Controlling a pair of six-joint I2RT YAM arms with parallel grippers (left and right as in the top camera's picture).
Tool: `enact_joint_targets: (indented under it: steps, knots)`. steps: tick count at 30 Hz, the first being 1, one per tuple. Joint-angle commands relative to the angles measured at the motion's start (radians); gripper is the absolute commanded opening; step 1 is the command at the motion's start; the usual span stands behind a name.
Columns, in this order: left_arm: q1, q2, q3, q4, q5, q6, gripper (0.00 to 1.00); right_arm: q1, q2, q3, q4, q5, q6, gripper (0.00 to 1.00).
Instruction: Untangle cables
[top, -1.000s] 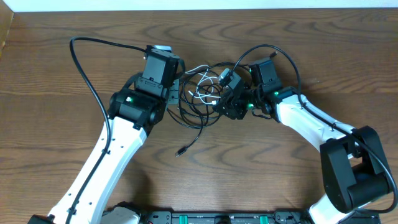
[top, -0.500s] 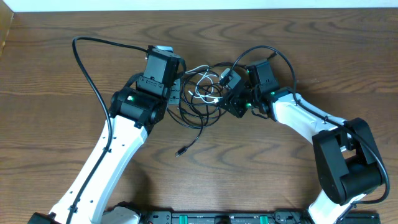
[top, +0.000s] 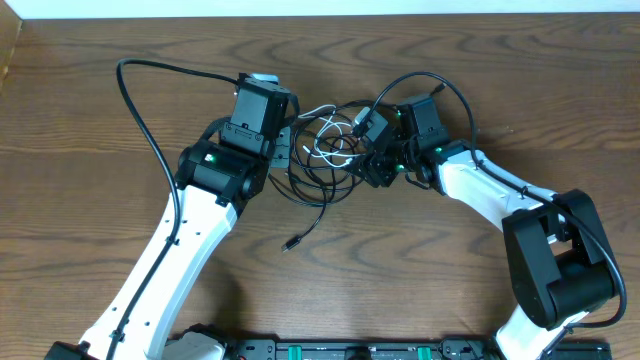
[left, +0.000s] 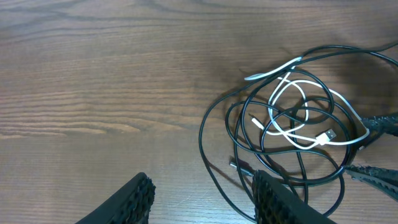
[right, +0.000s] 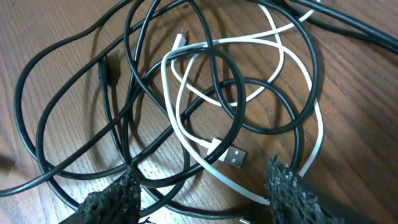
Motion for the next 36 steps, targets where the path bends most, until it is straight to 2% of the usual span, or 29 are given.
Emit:
enact_joint_targets:
  steps: [1, 6, 10, 15, 20, 30, 34, 36]
  knots:
    - [0.003, 0.008, 0.001, -0.004, 0.002, -0.013, 0.52, 0.007, 0.007, 0.004, 0.0, 0.001, -0.058, 0.61]
    - [0.003, 0.008, 0.001, -0.003, 0.002, -0.013, 0.52, 0.007, 0.011, 0.004, -0.006, 0.0, -0.064, 0.55]
    - [0.003, 0.008, 0.001, -0.004, 0.002, -0.013, 0.52, 0.011, 0.039, 0.004, -0.005, 0.0, -0.064, 0.55]
    - [0.003, 0.008, 0.001, -0.002, 0.002, -0.013, 0.52, 0.023, 0.078, 0.004, -0.004, -0.003, -0.064, 0.48]
    - [0.003, 0.008, 0.001, 0.0, 0.002, -0.013, 0.52, 0.026, 0.08, 0.004, 0.018, 0.001, -0.062, 0.29]
    - [0.003, 0.008, 0.001, 0.0, 0.002, -0.013, 0.52, 0.024, 0.079, 0.005, 0.025, 0.026, -0.017, 0.02]
    - [0.003, 0.008, 0.001, 0.0, 0.002, -0.013, 0.52, 0.024, 0.076, 0.005, 0.028, 0.017, 0.001, 0.01]
    - [0.003, 0.008, 0.001, 0.0, 0.002, -0.013, 0.52, 0.024, 0.076, 0.005, 0.028, 0.016, 0.001, 0.09]
